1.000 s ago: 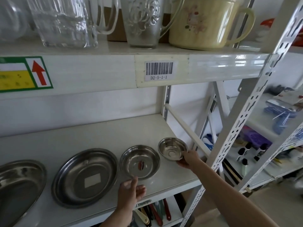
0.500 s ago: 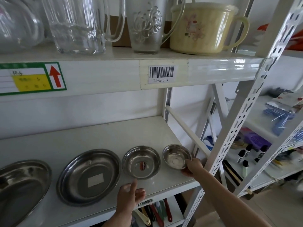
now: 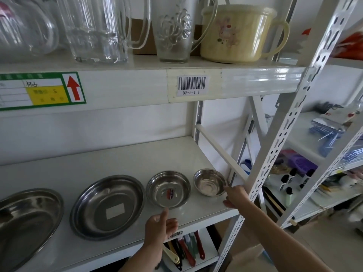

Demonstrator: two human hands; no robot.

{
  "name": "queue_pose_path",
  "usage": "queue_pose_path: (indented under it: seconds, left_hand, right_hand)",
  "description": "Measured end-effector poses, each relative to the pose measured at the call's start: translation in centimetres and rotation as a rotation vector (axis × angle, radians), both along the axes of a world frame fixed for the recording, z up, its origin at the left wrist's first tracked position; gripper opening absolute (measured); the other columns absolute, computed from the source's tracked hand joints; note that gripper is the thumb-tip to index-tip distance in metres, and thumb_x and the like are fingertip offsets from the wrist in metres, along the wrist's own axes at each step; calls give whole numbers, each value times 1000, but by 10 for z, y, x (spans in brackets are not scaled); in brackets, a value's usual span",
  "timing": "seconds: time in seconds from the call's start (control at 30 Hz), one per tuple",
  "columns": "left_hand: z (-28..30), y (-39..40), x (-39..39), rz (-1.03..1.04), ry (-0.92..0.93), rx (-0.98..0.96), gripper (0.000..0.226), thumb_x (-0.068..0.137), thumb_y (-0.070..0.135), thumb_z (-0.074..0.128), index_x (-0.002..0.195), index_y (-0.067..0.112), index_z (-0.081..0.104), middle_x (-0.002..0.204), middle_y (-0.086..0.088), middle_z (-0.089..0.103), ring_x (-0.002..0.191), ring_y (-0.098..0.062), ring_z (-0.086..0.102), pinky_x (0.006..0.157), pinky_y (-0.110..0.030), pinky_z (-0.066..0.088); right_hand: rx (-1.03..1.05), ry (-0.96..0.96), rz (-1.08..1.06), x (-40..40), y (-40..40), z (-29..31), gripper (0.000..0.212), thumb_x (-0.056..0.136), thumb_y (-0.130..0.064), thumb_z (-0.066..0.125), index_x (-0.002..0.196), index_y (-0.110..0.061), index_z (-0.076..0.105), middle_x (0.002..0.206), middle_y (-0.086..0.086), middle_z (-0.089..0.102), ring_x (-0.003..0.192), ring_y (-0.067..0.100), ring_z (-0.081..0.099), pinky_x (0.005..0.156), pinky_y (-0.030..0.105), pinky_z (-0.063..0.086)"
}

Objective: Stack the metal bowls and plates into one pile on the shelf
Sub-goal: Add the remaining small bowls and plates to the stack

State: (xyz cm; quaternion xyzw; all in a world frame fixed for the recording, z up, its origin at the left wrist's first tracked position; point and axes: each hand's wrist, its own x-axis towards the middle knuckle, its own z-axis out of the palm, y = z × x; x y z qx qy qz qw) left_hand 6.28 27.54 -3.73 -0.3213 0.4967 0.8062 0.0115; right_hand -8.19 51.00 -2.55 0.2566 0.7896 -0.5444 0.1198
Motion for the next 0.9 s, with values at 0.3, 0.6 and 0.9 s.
queue_pose_path:
  seconds: [0.3, 0.6, 0.9]
  left_hand:
    - [24, 6, 1, -61, 97, -85, 31, 93, 25, 58, 94, -5, 59, 79, -21, 68, 71, -30, 64, 69, -37, 57]
    - [56, -15, -9, -17, 156, -164, 33, 93, 31, 56, 91, -1, 64, 76, -16, 68, 71, -26, 62, 70, -38, 53]
    - [91, -67, -31, 126, 140, -196, 27, 98, 25, 50, 85, 5, 62, 61, -8, 67, 52, -18, 58, 57, -28, 47]
  right_hand:
    - [208, 108, 86, 20, -14, 31, 27, 94, -26, 54, 103, -1, 62, 85, 16, 71, 65, 23, 70, 58, 33, 61]
    - [153, 208, 263, 12, -73, 55, 26, 94, -25, 53, 95, -4, 69, 77, 14, 72, 60, 22, 65, 57, 35, 55]
    - [169, 298, 418, 5, -157, 75, 32, 91, -38, 58, 68, -15, 60, 80, 14, 72, 79, 31, 67, 85, 44, 54]
